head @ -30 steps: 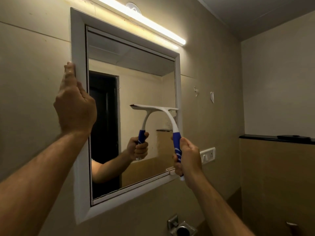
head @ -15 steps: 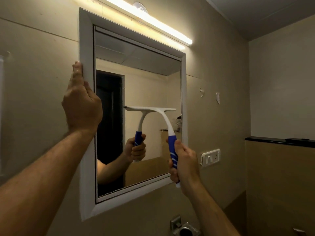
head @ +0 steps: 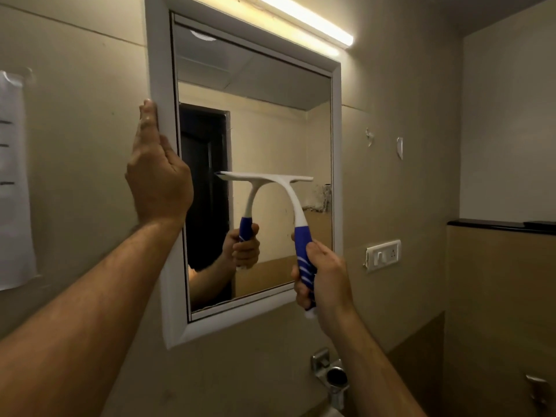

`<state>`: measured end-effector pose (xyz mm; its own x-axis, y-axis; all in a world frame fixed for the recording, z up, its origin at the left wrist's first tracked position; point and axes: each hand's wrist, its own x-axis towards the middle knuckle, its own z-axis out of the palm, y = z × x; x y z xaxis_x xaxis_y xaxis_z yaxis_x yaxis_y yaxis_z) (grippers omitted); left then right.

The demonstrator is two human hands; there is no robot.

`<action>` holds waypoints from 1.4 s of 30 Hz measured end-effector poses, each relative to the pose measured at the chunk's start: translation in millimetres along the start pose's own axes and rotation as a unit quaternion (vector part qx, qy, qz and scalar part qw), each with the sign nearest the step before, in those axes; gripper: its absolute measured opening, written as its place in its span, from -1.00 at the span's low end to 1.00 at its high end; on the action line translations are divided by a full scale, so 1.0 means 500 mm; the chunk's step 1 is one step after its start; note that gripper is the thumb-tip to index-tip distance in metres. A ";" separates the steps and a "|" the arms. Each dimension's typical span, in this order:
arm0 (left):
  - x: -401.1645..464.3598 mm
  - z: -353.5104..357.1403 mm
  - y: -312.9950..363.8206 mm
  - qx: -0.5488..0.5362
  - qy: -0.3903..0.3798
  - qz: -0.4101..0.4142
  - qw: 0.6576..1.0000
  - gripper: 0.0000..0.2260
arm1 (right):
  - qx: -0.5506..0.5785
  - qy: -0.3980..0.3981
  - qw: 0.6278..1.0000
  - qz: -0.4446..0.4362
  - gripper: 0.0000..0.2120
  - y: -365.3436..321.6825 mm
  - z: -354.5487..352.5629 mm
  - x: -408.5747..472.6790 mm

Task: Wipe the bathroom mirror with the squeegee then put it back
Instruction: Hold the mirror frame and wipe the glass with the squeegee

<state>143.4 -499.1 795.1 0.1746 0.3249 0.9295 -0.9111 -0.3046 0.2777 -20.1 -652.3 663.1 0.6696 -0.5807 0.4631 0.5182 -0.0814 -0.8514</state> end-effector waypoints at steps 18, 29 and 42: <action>-0.031 -0.007 -0.018 0.012 0.013 0.009 1.000 -0.60 | -0.005 0.043 0.999 -0.002 -0.79 0.060 -0.032 -0.053; -0.039 -0.004 -0.025 0.010 0.016 0.015 1.000 -0.60 | -0.031 0.084 0.995 -0.032 -0.77 0.069 -0.049 -0.060; -0.084 -0.017 -0.038 -0.005 0.012 0.012 1.000 -0.60 | -0.044 0.112 0.993 -0.008 -0.78 0.121 -0.080 -0.120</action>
<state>150.3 -499.3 748.6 0.1433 0.3398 0.9295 -0.9187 -0.3036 0.2526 -50.2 -654.9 574.0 0.5226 -0.7430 0.4181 0.4726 -0.1557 -0.8674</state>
